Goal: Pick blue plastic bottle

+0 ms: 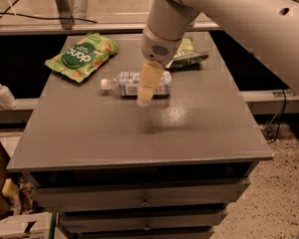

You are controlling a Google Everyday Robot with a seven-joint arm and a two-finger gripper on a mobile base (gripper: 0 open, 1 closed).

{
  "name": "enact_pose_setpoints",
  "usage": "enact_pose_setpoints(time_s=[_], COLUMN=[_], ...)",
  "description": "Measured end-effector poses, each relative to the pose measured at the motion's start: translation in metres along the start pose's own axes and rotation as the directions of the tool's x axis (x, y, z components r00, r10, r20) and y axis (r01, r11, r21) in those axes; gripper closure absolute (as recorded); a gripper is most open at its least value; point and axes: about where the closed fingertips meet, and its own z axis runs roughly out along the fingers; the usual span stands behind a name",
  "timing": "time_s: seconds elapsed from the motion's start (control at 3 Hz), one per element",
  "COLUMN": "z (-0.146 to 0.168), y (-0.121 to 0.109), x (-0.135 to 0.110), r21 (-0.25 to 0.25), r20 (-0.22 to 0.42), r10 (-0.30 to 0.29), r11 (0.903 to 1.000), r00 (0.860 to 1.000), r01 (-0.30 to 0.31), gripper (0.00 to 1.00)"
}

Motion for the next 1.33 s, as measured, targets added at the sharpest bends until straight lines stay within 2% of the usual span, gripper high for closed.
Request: enact_pose_setpoints(time_s=[0.33,0.67,1.0,1.33], z=[0.015,0.037,0.051,0.059], y=[-0.015,-0.028,-0.029,-0.023], x=[-0.005,0.002,0.006,0.004], r21=[-0.006,-0.027,-0.049,-0.067], r20=[-0.001,-0.019,-0.027,-0.017], r10=[-0.006,0.003,0.01,-0.006], r11=[1.0,0.9996,0.9988,0.9977], r00=[1.0,1.0,1.0,1.0], r01=[0.006,-0.004,-0.012,0.004], gripper=[0.0,0.02,0.02,0.2])
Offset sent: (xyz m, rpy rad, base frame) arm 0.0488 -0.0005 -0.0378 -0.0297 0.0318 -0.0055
